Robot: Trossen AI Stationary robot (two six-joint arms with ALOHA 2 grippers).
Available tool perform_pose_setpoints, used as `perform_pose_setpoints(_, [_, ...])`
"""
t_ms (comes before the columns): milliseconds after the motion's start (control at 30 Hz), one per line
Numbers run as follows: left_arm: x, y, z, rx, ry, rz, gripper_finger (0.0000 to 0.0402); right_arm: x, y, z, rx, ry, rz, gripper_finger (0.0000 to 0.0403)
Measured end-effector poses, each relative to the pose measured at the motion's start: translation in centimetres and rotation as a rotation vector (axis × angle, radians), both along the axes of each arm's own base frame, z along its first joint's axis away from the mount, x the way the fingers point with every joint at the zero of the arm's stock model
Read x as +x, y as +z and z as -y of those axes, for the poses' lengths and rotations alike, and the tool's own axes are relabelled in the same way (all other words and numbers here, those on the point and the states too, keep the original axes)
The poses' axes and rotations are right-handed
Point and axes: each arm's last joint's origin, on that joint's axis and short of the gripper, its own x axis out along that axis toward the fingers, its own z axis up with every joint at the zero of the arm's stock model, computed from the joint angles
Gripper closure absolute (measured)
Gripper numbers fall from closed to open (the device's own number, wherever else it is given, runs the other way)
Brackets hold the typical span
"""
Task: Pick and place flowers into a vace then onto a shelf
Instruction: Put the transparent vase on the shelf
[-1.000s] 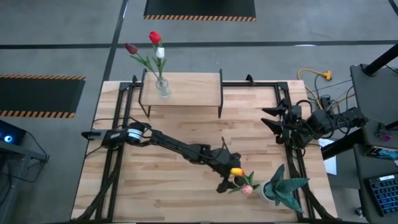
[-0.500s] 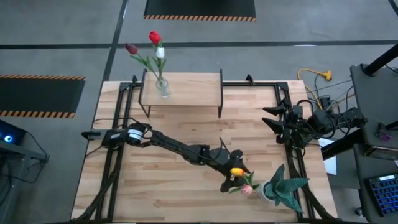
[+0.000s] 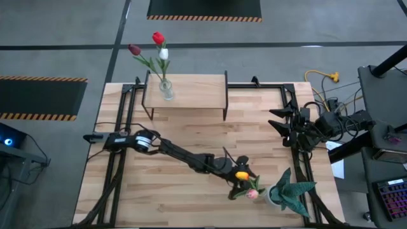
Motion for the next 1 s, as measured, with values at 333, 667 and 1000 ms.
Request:
perform_pose_setpoints(333, [0.2, -0.7, 0.5, -0.016, -0.008, 0.057, 0.0108, 0.0, 0.0, 0.0, -0.005, -0.001, 0.001, 0.0179])
perform_pose_setpoints(667, [2.9, -0.9, 1.4, -0.027, -0.121, 0.095, 0.0108, 0.0, 0.0, 0.0, -0.009, -0.001, 0.001, 0.0179])
perform_pose_setpoints(1000, [3.8, -0.7, 0.8, -0.042, -0.124, 0.079, 0.0110, -0.2, 0.1, 0.1, 0.007, 0.001, 0.019, 0.0179])
